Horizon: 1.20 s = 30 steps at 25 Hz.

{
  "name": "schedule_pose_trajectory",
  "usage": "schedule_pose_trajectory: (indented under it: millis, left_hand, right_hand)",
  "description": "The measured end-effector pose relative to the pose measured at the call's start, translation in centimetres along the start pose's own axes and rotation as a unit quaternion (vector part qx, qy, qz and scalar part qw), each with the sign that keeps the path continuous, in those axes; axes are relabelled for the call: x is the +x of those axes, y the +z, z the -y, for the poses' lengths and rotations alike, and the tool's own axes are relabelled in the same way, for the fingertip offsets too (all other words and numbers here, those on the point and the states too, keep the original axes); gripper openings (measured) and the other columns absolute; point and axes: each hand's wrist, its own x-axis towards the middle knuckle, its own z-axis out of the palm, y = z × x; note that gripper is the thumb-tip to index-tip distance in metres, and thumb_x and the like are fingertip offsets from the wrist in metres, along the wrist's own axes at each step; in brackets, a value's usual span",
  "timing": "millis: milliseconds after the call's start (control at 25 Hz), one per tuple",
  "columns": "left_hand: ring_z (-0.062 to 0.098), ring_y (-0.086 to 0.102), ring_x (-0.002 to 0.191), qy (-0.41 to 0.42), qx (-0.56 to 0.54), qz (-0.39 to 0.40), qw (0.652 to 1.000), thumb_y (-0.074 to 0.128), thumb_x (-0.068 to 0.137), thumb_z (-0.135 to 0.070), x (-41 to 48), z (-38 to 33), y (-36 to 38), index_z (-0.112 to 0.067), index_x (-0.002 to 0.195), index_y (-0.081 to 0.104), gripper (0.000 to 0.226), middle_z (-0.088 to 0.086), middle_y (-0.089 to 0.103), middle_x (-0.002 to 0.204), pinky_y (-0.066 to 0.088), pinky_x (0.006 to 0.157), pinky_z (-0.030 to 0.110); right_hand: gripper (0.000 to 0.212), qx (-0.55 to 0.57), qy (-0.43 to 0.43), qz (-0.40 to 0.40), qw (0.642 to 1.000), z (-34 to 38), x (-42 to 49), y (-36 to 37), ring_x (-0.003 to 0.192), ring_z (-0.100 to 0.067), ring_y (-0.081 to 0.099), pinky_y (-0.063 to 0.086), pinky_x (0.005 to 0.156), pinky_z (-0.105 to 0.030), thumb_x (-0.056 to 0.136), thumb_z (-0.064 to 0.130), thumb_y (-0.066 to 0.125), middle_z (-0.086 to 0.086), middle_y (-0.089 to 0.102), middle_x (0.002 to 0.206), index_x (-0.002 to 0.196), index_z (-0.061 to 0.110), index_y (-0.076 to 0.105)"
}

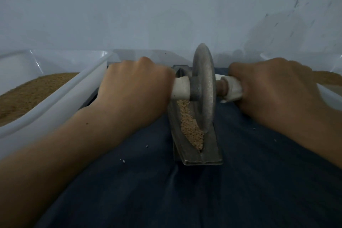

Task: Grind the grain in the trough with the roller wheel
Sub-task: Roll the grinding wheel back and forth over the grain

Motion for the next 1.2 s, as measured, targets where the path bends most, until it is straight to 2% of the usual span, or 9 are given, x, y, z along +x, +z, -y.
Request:
schedule_pose_trajectory:
  millis: [240,480,560,680,800,920,1000,1120,1200]
  left_hand:
    - [0.014,0.022,0.049,0.006,-0.002,0.010,1.000,0.061,0.085,-0.037,-1.0,0.7,0.7,-0.031,0.073,0.036,0.029,-0.008,0.025,0.061,0.016,0.048,0.025]
    - [0.014,0.025,0.045,0.002,-0.015,0.070,0.997,0.067,0.079,-0.035,0.2,0.1,5.8,-0.032,0.073,0.042,0.026,-0.007,0.029,0.058,0.020,0.046,0.026]
    - [0.014,0.027,0.047,-0.025,-0.029,0.085,0.996,0.065,0.082,-0.031,1.8,0.0,7.4,-0.029,0.076,0.051,0.015,-0.006,0.032,0.061,0.023,0.046,0.028]
    - [0.021,0.043,0.062,-0.051,-0.057,0.134,0.988,0.059,0.087,-0.027,3.7,-0.1,8.0,-0.025,0.095,0.064,0.009,-0.003,0.042,0.071,0.036,0.058,0.036]
    - [0.021,0.044,0.063,-0.010,-0.058,0.139,0.989,0.062,0.085,-0.032,3.0,0.1,7.0,-0.028,0.096,0.063,0.011,-0.005,0.042,0.073,0.035,0.056,0.035]
    - [0.011,0.028,0.046,0.057,-0.067,0.081,0.993,0.065,0.074,-0.041,0.4,1.2,6.5,-0.034,0.074,0.049,0.018,-0.012,0.032,0.060,0.019,0.045,0.024]
    - [0.006,0.016,0.042,0.062,-0.052,0.044,0.996,0.068,0.066,-0.042,0.4,1.4,6.5,-0.034,0.067,0.047,0.022,-0.014,0.023,0.055,0.009,0.045,0.018]
    - [0.014,0.034,0.049,-0.010,-0.042,0.087,0.995,0.064,0.079,-0.034,2.6,0.3,8.2,-0.032,0.085,0.063,0.006,-0.008,0.036,0.063,0.025,0.047,0.027]
    - [0.024,0.053,0.066,-0.051,-0.047,0.131,0.989,0.058,0.088,-0.028,4.8,-0.2,8.5,-0.026,0.096,0.066,0.011,-0.001,0.052,0.077,0.037,0.058,0.034]
  right_hand:
    - [0.020,-0.009,-0.041,0.015,0.999,0.7,-1.2,0.3,0.048,-0.024,0.046,0.034,0.046,-0.027,0.079,0.022,0.069,0.007,0.041,0.056,0.075,0.026,0.050]
    - [0.035,-0.020,-0.029,-0.021,0.999,1.2,-0.7,4.4,0.054,-0.003,0.000,0.007,0.053,-0.015,0.054,0.015,0.082,0.015,0.006,0.061,0.064,0.022,0.049]
    - [0.024,-0.043,-0.020,-0.005,0.999,1.2,1.3,6.2,0.046,-0.010,0.018,0.013,0.050,-0.020,0.067,0.017,0.079,0.011,0.022,0.059,0.075,0.020,0.057]
    - [0.011,-0.039,0.018,0.058,0.997,1.6,3.8,7.1,0.073,-0.028,0.058,0.032,0.055,-0.032,0.091,0.028,0.065,-0.002,0.062,0.085,0.096,0.023,0.056]
    - [0.014,-0.027,-0.018,0.059,0.998,1.1,2.4,5.9,0.071,-0.026,0.054,0.037,0.052,-0.030,0.089,0.030,0.065,0.005,0.053,0.079,0.089,0.025,0.052]
    - [0.044,-0.065,-0.087,-0.017,0.994,0.1,-0.8,4.4,0.054,-0.023,0.027,0.006,0.048,-0.020,0.064,0.029,0.079,0.009,0.026,0.065,0.072,0.027,0.036]
    - [0.042,-0.065,-0.074,-0.031,0.995,-0.1,-1.2,4.8,0.051,-0.023,0.022,0.003,0.052,-0.018,0.057,0.026,0.080,0.008,0.026,0.063,0.069,0.025,0.040]
    - [0.020,-0.066,-0.010,0.001,0.998,1.0,1.9,6.9,0.053,-0.025,0.041,0.016,0.049,-0.024,0.075,0.022,0.072,0.005,0.043,0.063,0.077,0.022,0.052]
    - [0.008,-0.037,0.031,0.057,0.997,1.6,4.4,7.7,0.073,-0.029,0.059,0.028,0.055,-0.031,0.091,0.025,0.062,-0.002,0.063,0.085,0.092,0.023,0.055]
